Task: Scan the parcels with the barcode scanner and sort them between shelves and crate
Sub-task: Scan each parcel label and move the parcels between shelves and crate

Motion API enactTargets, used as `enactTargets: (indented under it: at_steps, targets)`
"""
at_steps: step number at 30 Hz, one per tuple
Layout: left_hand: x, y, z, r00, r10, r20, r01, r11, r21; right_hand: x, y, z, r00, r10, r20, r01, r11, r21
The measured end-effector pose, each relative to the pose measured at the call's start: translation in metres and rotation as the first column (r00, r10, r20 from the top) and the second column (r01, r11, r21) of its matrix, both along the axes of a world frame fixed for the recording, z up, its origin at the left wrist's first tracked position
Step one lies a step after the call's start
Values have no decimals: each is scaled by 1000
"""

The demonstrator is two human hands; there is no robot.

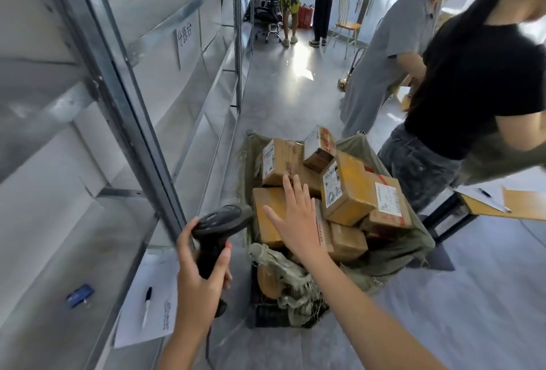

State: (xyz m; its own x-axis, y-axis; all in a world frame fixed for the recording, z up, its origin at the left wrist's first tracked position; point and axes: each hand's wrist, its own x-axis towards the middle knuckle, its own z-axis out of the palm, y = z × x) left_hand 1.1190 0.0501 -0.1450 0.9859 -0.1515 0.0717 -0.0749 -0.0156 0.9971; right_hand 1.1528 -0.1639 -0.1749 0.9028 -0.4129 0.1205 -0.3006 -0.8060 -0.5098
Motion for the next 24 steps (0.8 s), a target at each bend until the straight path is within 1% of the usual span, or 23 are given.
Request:
enactTargets:
  at_steps: [6,9,12,16,19,24]
  targets:
    - [-57,24,19,990,128,62,-130,991,19,-46,33,16,980,183,72,-175,979,-107]
    - [-103,33,20,972,217,91,-219,976,6,-76,45,15,943,300,145,-285,952,-114]
    - [-168,38,11,938,336,89,-336,942,-24,-121,59,11,884,417,212,-399,909,-124]
    - [-254,51,8,870,482,99,-484,875,-4,-187,89,10,797,562,220,-551,827,-117]
    - [-297,74,27,808,576,125,-581,814,-3,-225,117,20,721,656,224,-653,751,-95]
    - [-358,122,70,694,679,239,-700,714,5,-268,174,48,572,779,255,-793,605,-68]
